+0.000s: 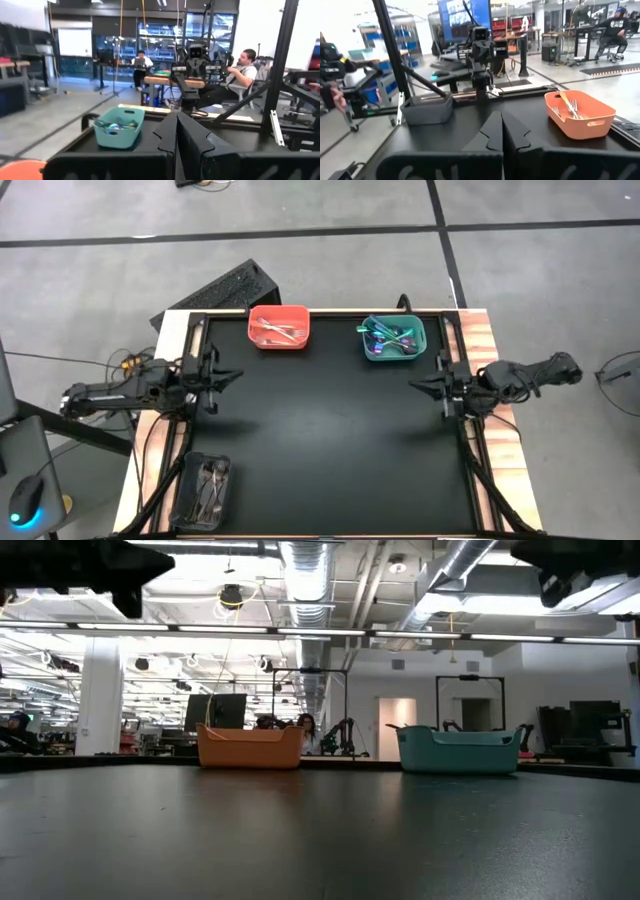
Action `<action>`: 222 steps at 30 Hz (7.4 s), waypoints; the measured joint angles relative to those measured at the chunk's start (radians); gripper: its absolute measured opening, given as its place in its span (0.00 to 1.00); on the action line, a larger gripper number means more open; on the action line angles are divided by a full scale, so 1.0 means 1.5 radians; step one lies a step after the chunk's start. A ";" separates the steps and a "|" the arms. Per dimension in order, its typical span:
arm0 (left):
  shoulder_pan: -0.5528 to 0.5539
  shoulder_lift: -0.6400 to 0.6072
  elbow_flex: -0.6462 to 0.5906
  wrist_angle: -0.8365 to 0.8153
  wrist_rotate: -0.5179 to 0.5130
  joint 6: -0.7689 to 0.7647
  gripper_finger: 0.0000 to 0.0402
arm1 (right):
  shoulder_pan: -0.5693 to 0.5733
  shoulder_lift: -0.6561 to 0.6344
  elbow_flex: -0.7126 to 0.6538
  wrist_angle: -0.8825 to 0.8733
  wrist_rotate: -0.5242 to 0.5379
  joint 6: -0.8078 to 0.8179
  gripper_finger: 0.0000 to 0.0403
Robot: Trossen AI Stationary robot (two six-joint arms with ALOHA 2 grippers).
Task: Sort silverware by color (type)
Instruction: Return to Home Position
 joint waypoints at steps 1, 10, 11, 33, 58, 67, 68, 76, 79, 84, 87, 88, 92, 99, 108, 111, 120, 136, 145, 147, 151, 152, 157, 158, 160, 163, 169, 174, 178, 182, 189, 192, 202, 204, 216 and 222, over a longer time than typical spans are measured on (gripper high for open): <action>0.000 -0.021 0.004 -0.022 0.000 0.009 0.00 | 0.000 -0.013 -0.012 0.006 0.000 0.000 0.01; 0.000 -0.123 0.011 -0.157 -0.007 0.023 0.00 | -0.004 -0.169 -0.081 0.013 0.016 -0.044 0.01; 0.000 -0.116 0.013 -0.148 -0.006 0.031 0.00 | -0.007 -0.167 -0.085 0.024 0.030 -0.055 0.01; 0.000 -0.126 -0.014 -0.149 0.043 0.048 0.00 | -0.102 -0.145 -0.232 0.209 -0.058 -0.017 0.01; 0.000 -0.124 -0.157 0.029 0.135 -0.040 0.00 | -0.102 -0.143 -0.247 0.213 -0.066 -0.040 0.04; 0.000 -0.124 -0.157 -0.008 0.136 -0.075 0.00 | -0.102 -0.143 -0.247 0.212 -0.065 -0.043 0.08; 0.000 -0.124 -0.157 -0.017 0.141 -0.081 0.00 | -0.102 -0.143 -0.247 0.213 -0.065 -0.042 0.08; -0.023 -0.124 -0.158 -0.015 0.189 -0.137 0.00 | -0.102 -0.143 -0.247 0.212 -0.065 -0.042 0.08; -0.033 -0.124 -0.158 -0.015 0.184 -0.145 0.00 | -0.102 -0.143 -0.247 0.212 -0.066 -0.042 0.08; -0.035 -0.124 -0.158 -0.015 0.179 -0.168 0.00 | -0.102 -0.143 -0.248 0.212 -0.066 -0.042 0.08; -0.035 -0.124 -0.158 -0.015 0.179 -0.164 0.00 | -0.102 -0.143 -0.248 0.212 -0.066 -0.042 0.08; -0.035 -0.124 -0.158 -0.015 0.179 -0.163 0.00 | -0.102 -0.143 -0.248 0.213 -0.067 -0.042 0.08; -0.035 -0.124 -0.158 -0.015 0.178 -0.167 0.00 | -0.102 -0.143 -0.248 0.212 -0.068 -0.042 0.08; -0.035 -0.124 -0.159 -0.015 0.177 -0.167 0.00 | -0.102 -0.143 -0.248 0.212 -0.068 -0.042 0.08; -0.035 -0.124 -0.159 -0.015 0.177 -0.167 0.00 | -0.102 -0.143 -0.248 0.212 -0.068 -0.042 0.08; -0.035 -0.124 -0.159 -0.015 0.177 -0.167 0.00 | -0.102 -0.143 -0.248 0.213 -0.068 -0.042 0.08; -0.035 -0.124 -0.159 -0.015 0.177 -0.167 0.00 | -0.102 -0.143 -0.248 0.212 -0.068 -0.042 0.08; -0.035 -0.124 -0.159 -0.015 0.177 -0.167 0.00 | -0.102 -0.143 -0.248 0.213 -0.068 -0.042 0.08; -0.035 -0.124 -0.159 -0.015 0.177 -0.167 0.00 | -0.102 -0.143 -0.248 0.213 -0.068 -0.042 0.08; -0.035 -0.124 -0.159 -0.015 0.177 -0.167 0.00 | -0.102 -0.143 -0.248 0.213 -0.068 -0.042 0.08; -0.035 -0.124 -0.159 -0.015 0.177 -0.167 0.00 | -0.102 -0.143 -0.248 0.213 -0.068 -0.042 0.08; -0.035 -0.124 -0.159 -0.015 0.177 -0.167 0.00 | -0.102 -0.143 -0.248 0.213 -0.068 -0.042 0.08; -0.035 -0.124 -0.159 -0.015 0.177 -0.167 0.00 | -0.102 -0.143 -0.248 0.212 -0.068 -0.042 0.08; -0.035 -0.124 -0.159 -0.015 0.177 -0.167 0.00 | -0.102 -0.143 -0.248 0.213 -0.068 -0.042 0.08; -0.035 -0.124 -0.159 -0.015 0.177 -0.167 0.00 | -0.102 -0.143 -0.248 0.212 -0.068 -0.042 0.08; -0.035 -0.124 -0.159 -0.015 0.177 -0.167 0.00 | -0.102 -0.143 -0.248 0.213 -0.068 -0.042 0.08; -0.035 -0.124 -0.159 -0.015 0.177 -0.167 0.00 | -0.102 -0.143 -0.248 0.213 -0.068 -0.042 0.08; -0.035 -0.124 -0.159 -0.015 0.177 -0.167 0.00 | -0.102 -0.143 -0.248 0.213 -0.068 -0.042 0.08; -0.035 -0.124 -0.159 -0.015 0.177 -0.167 0.00 | -0.102 -0.143 -0.248 0.213 -0.068 -0.042 0.08; -0.035 -0.124 -0.159 -0.015 0.177 -0.167 0.00 | -0.102 -0.143 -0.248 0.213 -0.068 -0.042 0.08; -0.035 -0.124 -0.159 -0.015 0.178 -0.167 0.00 | -0.102 -0.143 -0.248 0.213 -0.068 -0.042 0.08; -0.035 -0.124 -0.159 -0.015 0.178 -0.167 0.00 | -0.102 -0.143 -0.248 0.212 -0.068 -0.042 0.08; -0.035 -0.124 -0.159 -0.015 0.178 -0.167 0.00 | -0.102 -0.143 -0.248 0.213 -0.068 -0.042 0.08; -0.035 -0.124 -0.159 -0.015 0.177 -0.167 0.00 | -0.102 -0.143 -0.248 0.212 -0.068 -0.042 0.08; -0.035 -0.124 -0.159 -0.015 0.177 -0.167 0.00 | -0.102 -0.143 -0.248 0.212 -0.068 -0.042 0.08; -0.035 -0.124 -0.159 -0.015 0.178 -0.167 0.00 | -0.102 -0.143 -0.248 0.212 -0.068 -0.042 0.08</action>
